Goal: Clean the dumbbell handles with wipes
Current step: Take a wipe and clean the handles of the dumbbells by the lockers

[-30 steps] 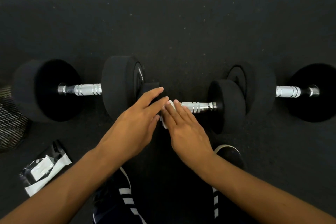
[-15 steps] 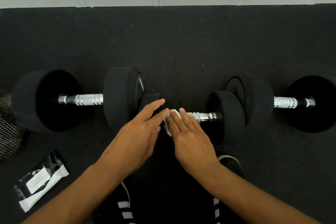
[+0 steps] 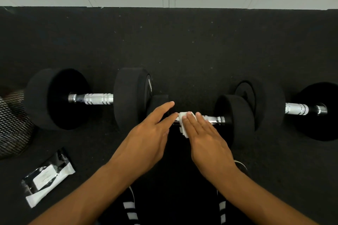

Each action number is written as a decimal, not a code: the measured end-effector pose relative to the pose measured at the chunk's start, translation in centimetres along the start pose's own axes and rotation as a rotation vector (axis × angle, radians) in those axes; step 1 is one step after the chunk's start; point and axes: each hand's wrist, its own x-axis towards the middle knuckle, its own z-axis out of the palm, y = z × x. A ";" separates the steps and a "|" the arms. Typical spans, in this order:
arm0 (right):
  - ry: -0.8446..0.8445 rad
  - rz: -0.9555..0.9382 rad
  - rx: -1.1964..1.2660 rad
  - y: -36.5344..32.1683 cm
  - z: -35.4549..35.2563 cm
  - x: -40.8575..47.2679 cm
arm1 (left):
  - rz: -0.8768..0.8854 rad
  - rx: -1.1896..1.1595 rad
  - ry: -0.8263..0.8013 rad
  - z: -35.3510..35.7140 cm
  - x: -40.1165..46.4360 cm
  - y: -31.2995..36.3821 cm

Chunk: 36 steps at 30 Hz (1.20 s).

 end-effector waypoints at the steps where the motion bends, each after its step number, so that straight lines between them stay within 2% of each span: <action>1: -0.013 0.000 -0.004 0.0 -0.2 0.3 | -0.001 -0.001 0.005 0.0 0.0 0.1; 5: -0.133 0.019 0.086 1.1 -1.9 2.2 | -0.004 -0.013 0.028 0.1 0.3 0.4; 11: -0.134 0.029 0.103 0.1 -3.5 0.1 | 0.010 -0.010 0.086 0.5 0.3 0.6; 13: -0.127 0.023 0.190 0.1 -4.0 -1.0 | 0.010 -0.027 0.101 0.9 0.2 0.7; 16: -0.107 0.176 0.597 0.6 -5.6 -1.9 | 0.090 -0.033 0.107 0.9 0.1 1.5; 18: -0.080 0.379 0.987 1.2 -6.5 -2.0 | 0.100 -0.178 0.118 0.5 0.0 2.4; 21: -0.129 0.602 1.464 1.7 -6.8 -1.8 | -0.086 -0.665 0.131 -0.2 -0.1 3.7; 24: -0.143 0.657 1.795 1.4 -6.8 -1.6 | -0.326 -1.004 0.026 -0.6 0.1 4.2; 27: -0.185 0.550 1.821 1.3 -6.5 -1.9 | -0.438 -1.143 -0.095 -0.8 0.3 4.2; 30: -0.156 0.435 1.735 1.2 -6.5 -2.2 | -0.520 -1.258 -0.093 -1.1 0.4 4.2; 33: 0.021 0.155 1.290 1.7 -6.9 -2.6 | -0.562 -1.339 -0.077 -1.5 0.6 3.7; 34: 0.015 0.053 1.171 2.0 -7.1 -2.7 | -0.554 -1.342 -0.074 -1.7 0.7 3.6; 36: -0.059 -0.057 1.088 2.8 -7.6 -2.6 | -0.510 -1.338 -0.081 -2.1 0.7 3.3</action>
